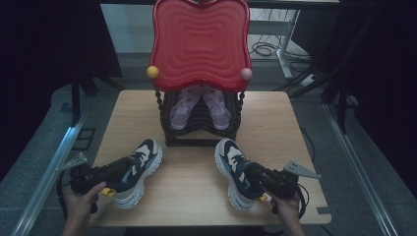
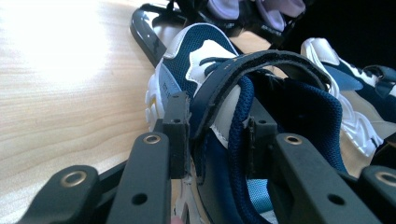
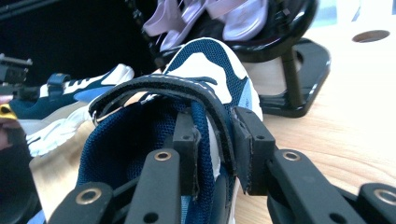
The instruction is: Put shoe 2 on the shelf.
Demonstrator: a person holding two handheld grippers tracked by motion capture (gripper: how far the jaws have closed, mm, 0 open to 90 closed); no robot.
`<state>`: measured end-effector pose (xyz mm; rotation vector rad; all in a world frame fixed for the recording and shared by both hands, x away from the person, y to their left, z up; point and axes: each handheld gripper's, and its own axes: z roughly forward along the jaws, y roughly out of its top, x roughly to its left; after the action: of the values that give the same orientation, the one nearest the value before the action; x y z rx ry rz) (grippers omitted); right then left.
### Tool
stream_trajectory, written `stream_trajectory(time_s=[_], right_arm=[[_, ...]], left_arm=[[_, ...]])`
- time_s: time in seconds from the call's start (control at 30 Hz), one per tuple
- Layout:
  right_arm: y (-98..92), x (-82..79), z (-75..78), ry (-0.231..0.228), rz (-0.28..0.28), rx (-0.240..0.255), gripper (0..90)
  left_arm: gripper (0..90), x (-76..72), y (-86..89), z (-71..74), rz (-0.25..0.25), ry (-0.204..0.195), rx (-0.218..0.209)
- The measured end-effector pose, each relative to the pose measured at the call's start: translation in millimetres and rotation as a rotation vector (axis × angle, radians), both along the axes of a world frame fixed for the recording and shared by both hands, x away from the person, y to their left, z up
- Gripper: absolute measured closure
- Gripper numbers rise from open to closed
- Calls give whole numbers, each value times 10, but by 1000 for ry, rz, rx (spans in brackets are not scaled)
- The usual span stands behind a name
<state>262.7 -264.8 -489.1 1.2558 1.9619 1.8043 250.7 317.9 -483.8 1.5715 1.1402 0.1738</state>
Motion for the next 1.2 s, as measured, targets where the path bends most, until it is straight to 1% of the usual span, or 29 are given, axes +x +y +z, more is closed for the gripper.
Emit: stream_trajectory(time_s=[0.07,0.13,0.17,0.2,0.23,0.27,0.3,0.33,0.37,0.4,0.43,0.5,0.53,0.57,0.6,0.63,0.67,0.7,0.73,0.87,0.9,1.0,1.07,1.1,1.2], right_arm=[[-49,-5,0,-3,-18,16,725],[-94,-11,1,-10,-37,29,725],[-94,-11,1,-10,-37,29,725],[-135,-22,6,-12,-57,44,725],[-135,-22,6,-12,-57,44,725],[-179,-30,8,-10,-78,66,725],[-179,-30,8,-10,-78,66,725],[-234,-36,12,-14,-102,94,725],[-254,-37,17,-14,-111,106,724],[-254,-37,17,-14,-111,106,724],[-314,-32,29,-25,-135,143,724],[-353,-25,41,-36,-153,170,723],[-353,-25,41,-36,-153,170,723],[-384,-22,47,-50,-170,198,721],[-384,-22,47,-50,-170,198,721],[-398,-23,42,-59,-187,226,722],[-403,-21,39,-61,-191,232,722],[-409,-12,36,-65,-196,240,722],[-412,-7,38,-63,-201,246,722],[-418,18,52,-64,-213,258,722],[-416,40,70,-70,-222,264,722],[-413,72,114,-80,-224,265,722],[-412,88,131,-88,-229,264,722],[-405,111,173,-93,-244,273,722],[-403,132,199,-96,-255,286,722]], left_arm=[[680,-1,6,7,3,-4,-6],[680,0,26,24,11,-14,-33],[681,0,26,24,11,-14,-33],[680,5,40,35,13,-20,-53],[680,5,40,35,13,-20,-53],[680,14,49,50,11,-25,-69],[680,14,49,50,11,-25,-69],[680,11,47,75,15,-45,-71],[681,11,49,90,16,-53,-73],[681,11,49,90,16,-53,-73],[681,13,53,115,22,-65,-83],[681,19,59,138,30,-72,-89],[680,19,59,138,30,-72,-89],[680,25,63,153,35,-76,-96],[680,28,69,166,38,-78,-98],[680,37,73,182,46,-81,-109],[680,37,73,182,46,-81,-109],[680,53,77,202,53,-85,-123],[680,62,79,213,54,-88,-129],[680,86,77,257,57,-98,-139],[680,102,77,290,62,-106,-143],[680,119,85,318,66,-112,-146],[680,126,88,343,83,-119,-152],[680,131,91,366,94,-127,-162],[680,143,90,386,98,-135,-174]])
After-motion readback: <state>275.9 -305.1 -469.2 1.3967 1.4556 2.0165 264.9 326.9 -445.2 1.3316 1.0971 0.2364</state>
